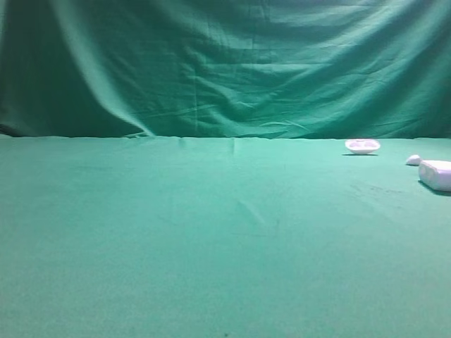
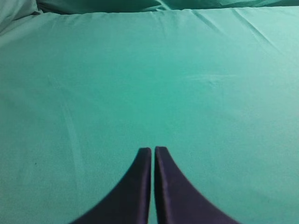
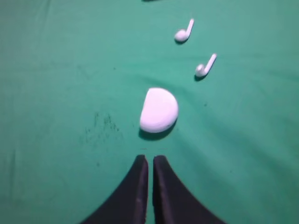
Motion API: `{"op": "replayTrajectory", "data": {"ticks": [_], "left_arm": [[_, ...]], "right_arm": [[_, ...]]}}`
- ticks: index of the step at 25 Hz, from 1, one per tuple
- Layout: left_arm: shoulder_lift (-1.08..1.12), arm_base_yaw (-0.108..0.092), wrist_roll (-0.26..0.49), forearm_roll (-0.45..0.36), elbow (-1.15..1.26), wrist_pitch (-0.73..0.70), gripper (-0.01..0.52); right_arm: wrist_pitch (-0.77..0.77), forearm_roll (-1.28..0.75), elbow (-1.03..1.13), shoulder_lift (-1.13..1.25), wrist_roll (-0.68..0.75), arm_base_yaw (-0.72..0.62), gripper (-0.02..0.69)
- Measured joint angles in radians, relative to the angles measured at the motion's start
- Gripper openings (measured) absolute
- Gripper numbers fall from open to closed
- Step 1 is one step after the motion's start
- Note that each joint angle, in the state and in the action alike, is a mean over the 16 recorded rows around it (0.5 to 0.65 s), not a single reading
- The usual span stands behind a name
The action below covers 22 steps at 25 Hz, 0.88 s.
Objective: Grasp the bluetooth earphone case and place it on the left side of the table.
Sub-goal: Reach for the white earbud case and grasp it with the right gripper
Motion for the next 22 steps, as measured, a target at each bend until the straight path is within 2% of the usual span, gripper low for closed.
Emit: {"op": "replayTrajectory", "data": {"ticks": [3, 6, 17, 20, 22], "left_arm": [[0.000, 0.000, 0.000, 0.000, 0.000, 0.000, 0.000], [0.000, 0.000, 0.000, 0.000, 0.000, 0.000, 0.000], [0.000, 0.000, 0.000, 0.000, 0.000, 0.000, 0.000], [0.000, 0.000, 0.000, 0.000, 0.000, 0.000, 0.000], [0.000, 0.000, 0.000, 0.000, 0.000, 0.000, 0.000]], "right_arm": [[0.041, -0.055, -0.072, 0.127, 0.050, 0.034, 0.014], [0.065, -0.116, -0.136, 0.245, 0.101, 0.069, 0.066], [-0.018, -0.260, -0.240, 0.542, 0.231, 0.134, 0.482], [-0.046, -0.261, -0.247, 0.596, 0.238, 0.134, 0.568], [-0.062, -0.262, -0.250, 0.626, 0.242, 0.134, 0.601]]}}
